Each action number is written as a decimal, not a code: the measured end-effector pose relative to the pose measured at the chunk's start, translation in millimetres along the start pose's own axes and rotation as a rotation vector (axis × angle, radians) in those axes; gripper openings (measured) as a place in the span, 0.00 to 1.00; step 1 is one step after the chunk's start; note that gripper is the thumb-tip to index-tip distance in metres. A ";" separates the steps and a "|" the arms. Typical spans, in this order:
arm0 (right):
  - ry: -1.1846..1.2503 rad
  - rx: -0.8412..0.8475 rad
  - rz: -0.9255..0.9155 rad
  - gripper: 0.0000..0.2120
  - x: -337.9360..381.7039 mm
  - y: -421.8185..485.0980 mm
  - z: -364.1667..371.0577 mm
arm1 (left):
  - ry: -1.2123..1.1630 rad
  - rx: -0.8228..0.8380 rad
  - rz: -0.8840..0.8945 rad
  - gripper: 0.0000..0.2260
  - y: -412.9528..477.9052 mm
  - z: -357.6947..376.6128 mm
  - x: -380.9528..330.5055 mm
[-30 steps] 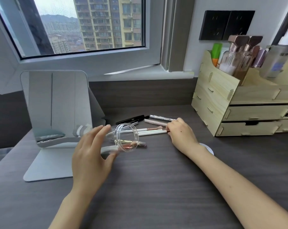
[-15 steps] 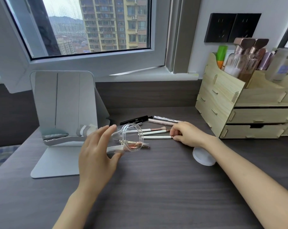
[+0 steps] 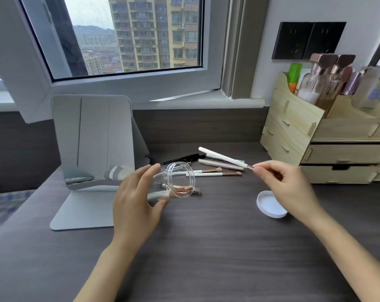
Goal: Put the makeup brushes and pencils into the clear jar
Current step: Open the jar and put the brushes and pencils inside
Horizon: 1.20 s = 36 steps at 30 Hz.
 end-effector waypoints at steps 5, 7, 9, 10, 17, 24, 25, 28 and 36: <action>-0.064 0.121 -0.242 0.07 54.7 -24.6 15.7 | -0.021 0.014 0.031 0.35 -0.9 2.0 -4.4; -0.207 0.093 -0.368 0.12 70.2 -30.9 33.0 | -0.025 0.023 0.059 0.35 -1.0 2.7 -8.9; -0.275 0.100 -0.436 0.12 80.5 -33.9 53.2 | -0.031 0.032 0.084 0.34 -1.7 3.5 -12.5; -0.320 0.125 -0.463 0.09 83.2 -35.6 64.3 | -0.028 0.038 0.096 0.34 -2.2 4.0 -13.8; -0.394 0.104 -0.426 0.08 85.9 -32.8 97.2 | -0.017 0.051 0.106 0.36 -2.3 5.1 -13.1; -0.026 -0.012 -0.265 0.07 47.5 -4.2 71.7 | -0.004 0.049 0.073 0.34 -2.2 6.7 -7.0; -0.091 -0.083 -0.217 0.06 27.9 6.0 63.3 | 0.000 0.048 0.065 0.34 -2.0 6.1 -5.8; -0.487 -0.052 -0.207 0.08 -16.1 31.2 67.4 | 0.015 0.037 0.049 0.33 -1.2 4.0 -3.1; -0.827 0.222 -0.319 0.10 -42.2 47.1 106.6 | 0.029 0.028 0.033 0.34 -1.2 4.5 0.5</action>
Point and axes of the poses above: each hand's wrist, its own y-axis towards the middle knuckle, its own z-axis out of the palm, x = y × z, the point moved 10 cm from there along y, towards the middle knuckle, and after that the axes turned 2 degrees about y, right-handed, at the moved point
